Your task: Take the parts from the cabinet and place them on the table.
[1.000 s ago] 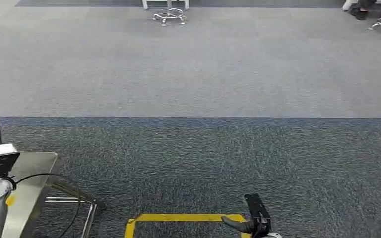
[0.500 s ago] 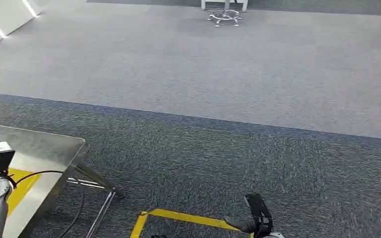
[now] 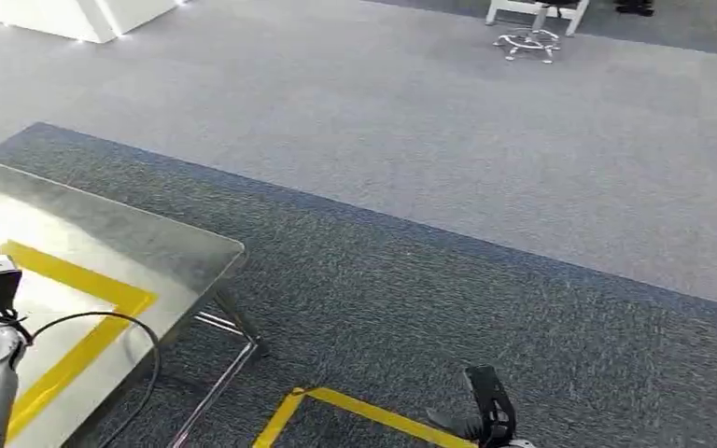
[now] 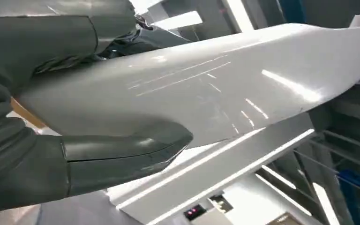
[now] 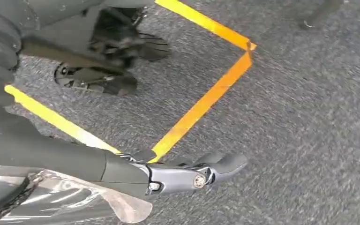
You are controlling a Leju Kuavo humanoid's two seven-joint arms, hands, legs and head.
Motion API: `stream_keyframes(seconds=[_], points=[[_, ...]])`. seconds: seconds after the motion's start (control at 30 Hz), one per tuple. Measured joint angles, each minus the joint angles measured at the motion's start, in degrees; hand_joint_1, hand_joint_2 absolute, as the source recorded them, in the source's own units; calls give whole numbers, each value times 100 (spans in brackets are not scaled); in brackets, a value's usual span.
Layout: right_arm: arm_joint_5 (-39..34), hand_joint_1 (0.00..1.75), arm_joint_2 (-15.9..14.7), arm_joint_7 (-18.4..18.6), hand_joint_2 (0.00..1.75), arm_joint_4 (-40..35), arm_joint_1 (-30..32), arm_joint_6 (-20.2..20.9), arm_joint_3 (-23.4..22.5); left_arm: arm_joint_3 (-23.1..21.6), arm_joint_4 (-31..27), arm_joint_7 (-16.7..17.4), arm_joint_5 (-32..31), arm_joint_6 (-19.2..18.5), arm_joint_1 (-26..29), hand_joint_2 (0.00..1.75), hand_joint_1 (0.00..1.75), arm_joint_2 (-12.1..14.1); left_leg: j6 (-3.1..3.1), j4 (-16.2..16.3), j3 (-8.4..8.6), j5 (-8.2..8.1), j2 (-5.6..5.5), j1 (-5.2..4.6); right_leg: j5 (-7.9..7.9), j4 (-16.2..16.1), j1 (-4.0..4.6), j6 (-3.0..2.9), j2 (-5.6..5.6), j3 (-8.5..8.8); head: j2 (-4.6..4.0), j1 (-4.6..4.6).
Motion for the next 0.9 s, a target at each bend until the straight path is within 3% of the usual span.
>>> stream_keyframes(seconds=[0.03,0.07,0.1,0.13,0.17,0.2,0.3,0.33,0.37,0.4,0.43,0.5,0.53,0.57,0.6,0.63,0.67,0.7,0.8,0.83,0.87,0.9], points=[[-2,0,-7,-2,175,0,11,0,-2,0,4,0,-13,4,5,175,175,-2,-1,2,1,0,-86,2,143,-72,-2,2,1,-17,0,0],[-2,0,-11,-2,175,0,9,0,-4,0,4,0,-28,7,4,175,175,-7,-4,7,4,1,-173,8,399,-401,-11,0,9,99,0,2],[-2,0,-20,-4,175,0,3,0,-4,0,4,13,-50,9,4,175,175,-13,-23,18,10,-7,-258,18,712,-931,-27,-10,63,329,0,-4],[-2,0,-24,-7,175,0,-2,0,-4,0,4,31,-63,13,0,175,175,-17,-43,36,14,-19,-336,30,971,-1463,-52,-9,209,569,0,2],[-4,0,-31,-11,175,0,-1,4,-4,0,4,44,-70,20,-3,175,175,-20,-84,56,-14,-29,-393,24,960,-1734,-90,-8,552,705,0,-2],[-7,0,-33,-15,175,0,-1,7,-7,2,7,52,-79,22,-20,175,175,-24,-121,110,-59,-30,-460,19,930,-1854,-109,-15,577,782,0,-15],[-13,0,-37,-15,175,0,-6,7,-7,13,7,79,-114,22,23,175,175,-13,-261,37,-98,36,-681,76,942,-1834,-56,-104,384,806,0,0],[-13,0,-31,-18,175,0,-19,11,-9,17,7,92,-116,24,24,175,175,4,-275,62,-115,3,-669,89,981,-1901,-105,-166,283,838,0,-4],[-13,0,-33,-19,175,0,-23,11,-9,26,7,92,-120,46,10,175,175,21,-288,227,-177,-117,-298,36,974,-1919,-83,-195,216,861,0,-30],[-13,0,-33,-17,175,0,-18,11,-9,28,9,94,-136,55,-29,175,175,22,-308,589,-345,-322,-56,30,966,-1919,-65,-232,125,873,0,-66],[-13,0,-33,-11,175,0,-4,11,-9,37,11,94,-157,66,-40,175,175,11,-326,1073,-568,-539,78,38,949,-1916,-43,-256,29,881,0,-55],[-15,0,-35,-2,175,0,9,11,-9,72,22,90,-175,72,-14,175,175,-15,-345,1803,-918,-779,160,52,927,-1914,-17,-274,-138,884,0,-61],[-17,0,-35,-2,175,0,9,11,-9,90,26,90,-168,72,-8,175,175,-26,-347,1800,-916,-704,167,54,915,-1913,-8,-272,-223,892,0,-59],[-20,0,-35,-2,175,0,6,13,-9,112,28,90,-162,74,-9,175,175,-33,-341,1539,-775,-511,180,54,902,-1913,-2,-268,-304,907,0,-61],[-24,0,-35,-2,175,0,4,13,-9,131,28,85,-157,76,-14,175,175,-33,-325,1068,-528,-264,216,51,883,-1913,4,-262,-378,932,0,-59],[-22,0,-33,0,175,0,-1,13,-9,155,28,83,-155,79,-24,175,175,-33,-292,471,-200,-8,348,33,856,-1913,10,-249,-452,972,0,-59],[-22,0,-35,2,175,0,-2,15,-9,177,28,76,-155,81,-40,175,175,-35,-251,126,-5,-46,677,-32,834,-1914,28,-226,-513,995,0,-55],[-20,0,-35,4,175,0,-6,15,-9,181,28,74,-166,85,-71,175,175,-44,-191,66,5,-57,695,-81,812,-1904,68,-189,-560,981,0,-66],[-11,0,-33,13,175,0,-17,24,-9,230,28,55,-190,98,-56,175,175,-50,-114,70,-41,-65,462,-104,770,-1921,61,-118,-780,1035,0,-55],[-9,0,-33,15,175,-4,-27,24,-9,249,26,48,-201,98,-58,175,175,-48,-62,16,0,-30,390,-47,723,-1901,50,-60,-737,1033,0,-63],[-9,0,-33,7,175,-4,-33,26,-9,256,24,39,-203,107,-73,175,175,-57,-39,8,5,-27,337,-33,628,-1777,30,-37,-396,967,0,-37],[-7,0,-33,7,175,-4,-33,26,-9,262,26,39,-210,109,-106,175,175,-63,-10,9,0,-18,272,-20,445,-1434,11,-32,-168,812,0,-33]])
